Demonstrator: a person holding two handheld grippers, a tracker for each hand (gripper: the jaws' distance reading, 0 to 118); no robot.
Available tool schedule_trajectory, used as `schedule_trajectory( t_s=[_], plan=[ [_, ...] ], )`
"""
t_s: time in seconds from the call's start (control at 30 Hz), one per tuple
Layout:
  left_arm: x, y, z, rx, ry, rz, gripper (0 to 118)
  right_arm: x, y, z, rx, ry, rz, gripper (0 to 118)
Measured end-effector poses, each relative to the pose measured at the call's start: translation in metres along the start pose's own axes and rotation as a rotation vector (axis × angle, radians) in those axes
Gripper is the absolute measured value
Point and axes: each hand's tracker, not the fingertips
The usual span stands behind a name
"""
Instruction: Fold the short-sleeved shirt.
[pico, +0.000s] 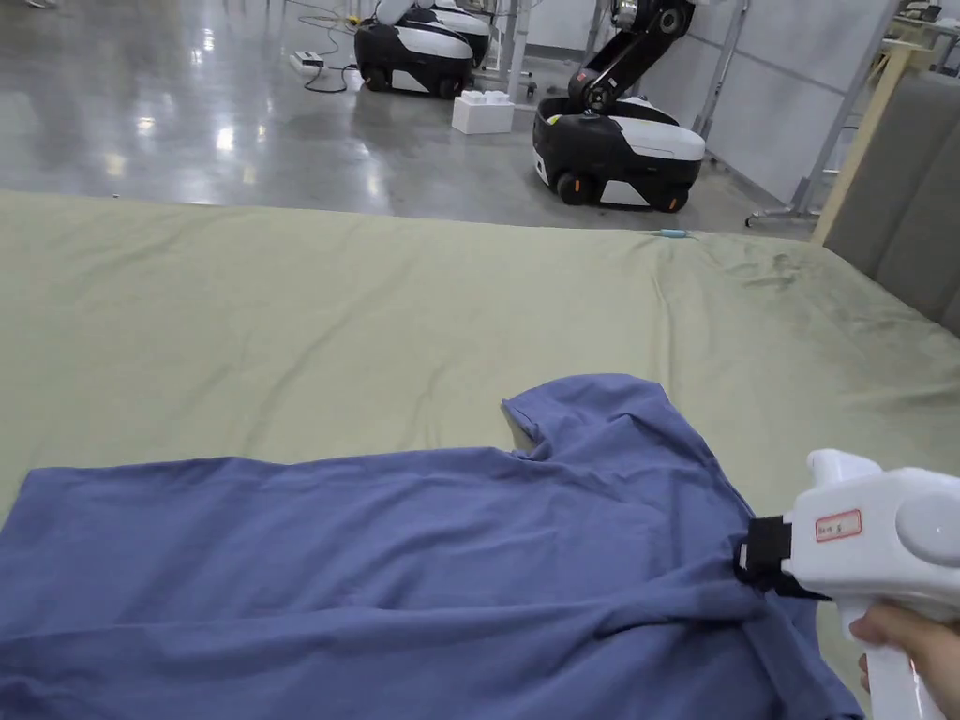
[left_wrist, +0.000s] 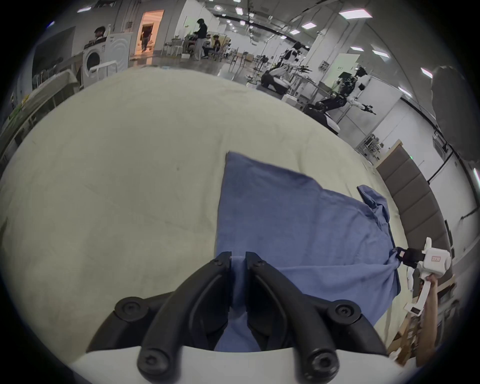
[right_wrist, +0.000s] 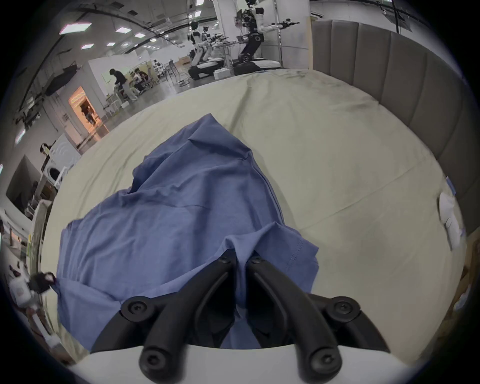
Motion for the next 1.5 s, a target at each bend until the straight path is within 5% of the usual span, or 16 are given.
schedule_trajectory(
  t_s=[0.1,0.17,0.3,0.37,0.4,0.43,0.73,0.77,0.8,0.83,0.87,1.0,1.13,1.3,1.4,1.5],
  plan=[
    [-0.010,-0.011,0.018,-0.038,-0.111,0.124,100,0.005,-0.004,0.021,0.055,0.066,-0.069,76],
    [-0.013,-0.020,0.052,-0.002,-0.196,0.152,100,0.014,-0.010,0.055,0.102,0.110,-0.047,86],
    [-0.001,-0.053,0.127,0.137,-0.104,-0.037,85,0.015,-0.049,0.131,0.165,0.110,0.055,85],
    [0.004,-0.077,0.144,0.115,0.034,-0.087,16,0.010,-0.083,0.156,0.131,0.104,0.107,63],
    [0.002,-0.090,0.147,0.104,0.045,-0.056,8,0.010,-0.099,0.160,0.114,0.106,0.134,31],
    [-0.003,-0.103,0.146,0.066,0.017,-0.027,8,0.008,-0.116,0.162,0.113,0.088,0.145,3],
    [-0.012,-0.109,0.130,0.093,-0.074,0.029,8,0.001,-0.162,0.171,0.047,0.154,0.150,3],
    [-0.011,-0.101,0.123,0.099,-0.103,0.023,17,-0.001,-0.160,0.173,0.062,0.152,0.141,3],
    [-0.011,-0.095,0.115,0.095,-0.102,0.021,43,-0.002,-0.157,0.174,0.070,0.155,0.127,3],
    [-0.011,-0.087,0.106,0.087,-0.100,0.026,94,-0.003,-0.156,0.176,0.081,0.169,0.107,3],
    [-0.011,-0.081,0.093,0.048,-0.091,0.035,110,-0.001,-0.153,0.176,0.085,0.189,0.095,3],
    [-0.013,-0.071,0.054,-0.107,-0.063,0.046,100,-0.005,-0.149,0.187,0.099,0.201,0.109,3],
    [-0.002,-0.082,0.041,-0.098,0.052,-0.008,23,0.000,-0.142,0.186,0.104,0.153,0.130,3],
    [-0.008,-0.081,0.048,-0.134,-0.020,-0.002,16,0.018,-0.119,0.165,0.113,0.094,0.066,8],
    [0.003,-0.089,0.038,-0.164,0.032,-0.041,16,0.036,-0.097,0.138,0.032,0.091,0.003,80],
    [0.022,-0.086,0.036,-0.187,0.106,-0.182,16,0.043,-0.081,0.113,-0.017,0.070,-0.035,82]
  ],
)
